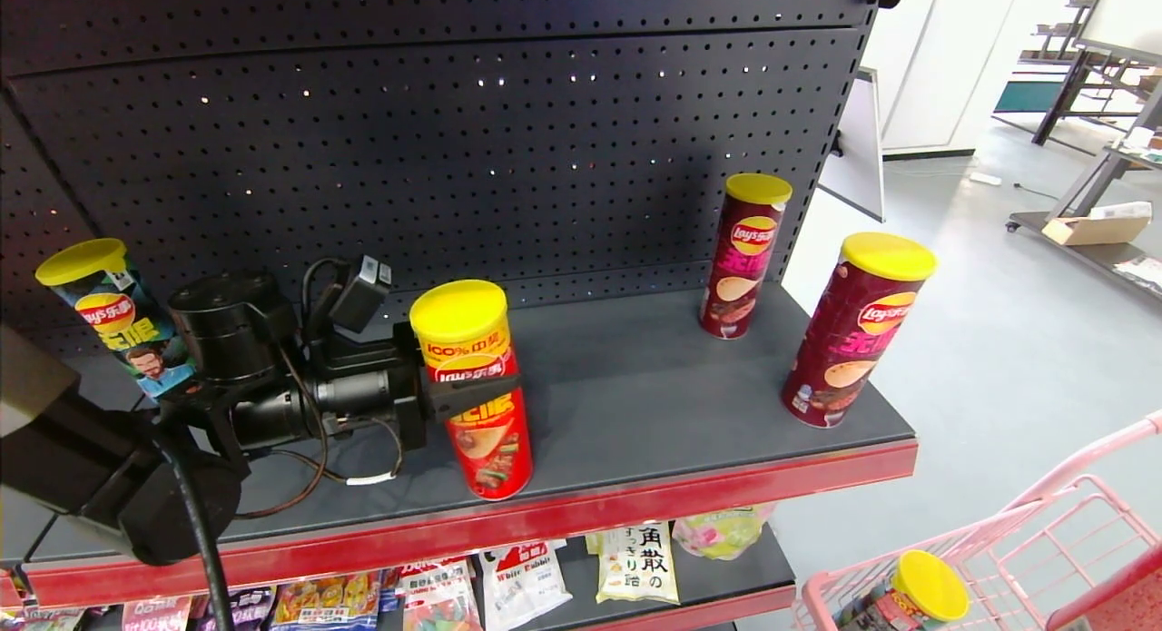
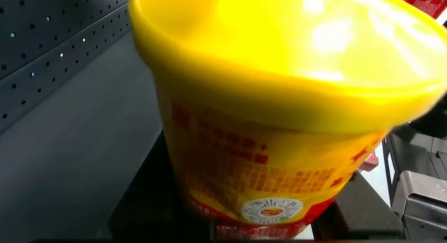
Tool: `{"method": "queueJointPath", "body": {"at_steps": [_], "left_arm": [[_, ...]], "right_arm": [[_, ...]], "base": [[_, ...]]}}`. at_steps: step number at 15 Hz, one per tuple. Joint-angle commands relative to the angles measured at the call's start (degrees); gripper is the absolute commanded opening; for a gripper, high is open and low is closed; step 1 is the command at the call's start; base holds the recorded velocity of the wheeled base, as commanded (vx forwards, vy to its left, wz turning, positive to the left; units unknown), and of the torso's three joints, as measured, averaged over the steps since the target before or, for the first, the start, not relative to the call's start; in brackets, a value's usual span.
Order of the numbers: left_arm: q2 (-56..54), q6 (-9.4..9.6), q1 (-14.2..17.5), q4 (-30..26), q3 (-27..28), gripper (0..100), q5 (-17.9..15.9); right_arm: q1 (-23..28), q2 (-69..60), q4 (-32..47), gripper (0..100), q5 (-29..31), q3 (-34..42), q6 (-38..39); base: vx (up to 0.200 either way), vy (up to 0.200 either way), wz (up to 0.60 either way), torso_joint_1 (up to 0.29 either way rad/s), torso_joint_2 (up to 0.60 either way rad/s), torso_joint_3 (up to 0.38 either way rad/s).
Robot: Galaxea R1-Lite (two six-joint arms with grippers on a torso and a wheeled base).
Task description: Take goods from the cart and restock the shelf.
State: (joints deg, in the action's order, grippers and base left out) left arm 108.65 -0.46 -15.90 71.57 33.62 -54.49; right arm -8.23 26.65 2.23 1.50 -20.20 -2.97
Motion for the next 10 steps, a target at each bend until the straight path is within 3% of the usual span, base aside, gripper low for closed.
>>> {"method": "queueJointPath", "body": {"at_steps": [1,3,4,8,10], "left_arm": [[0.24,0.02,-0.01,0.50,-0.40,0,0.00],[0.33,1.17,-0.10,0.50,-0.40,0,0.00],[0.51,1.69,-0.10,0.50,-0.40,100,0.00],[0.42,1.78,-0.19,0.50,-0.49,100,1.23],[-0.11,1.78,-0.19,0.59,-0.49,100,4.92]], "right_arm": [[-0.03,0.07,-0.03,0,-0.01,-0.02,-0.01],[-0.03,0.07,-0.03,0,-0.01,0.07,-0.01],[-0.03,0.07,-0.03,0,-0.01,0.07,-0.01],[-0.03,0.16,0.05,0,-0.01,0.07,-0.01],[-0.03,0.16,0.05,0,0.08,0.16,-0.01]], "base": [[0.000,0.000,0.00,0.000,0.00,0.000],[0.000,0.000,0.00,0.000,0.00,0.000],[0.000,0.000,0.00,0.000,0.00,0.000],[0.000,0.000,0.00,0.000,0.00,0.000],[0.000,0.000,0.00,0.000,0.00,0.000]]}}
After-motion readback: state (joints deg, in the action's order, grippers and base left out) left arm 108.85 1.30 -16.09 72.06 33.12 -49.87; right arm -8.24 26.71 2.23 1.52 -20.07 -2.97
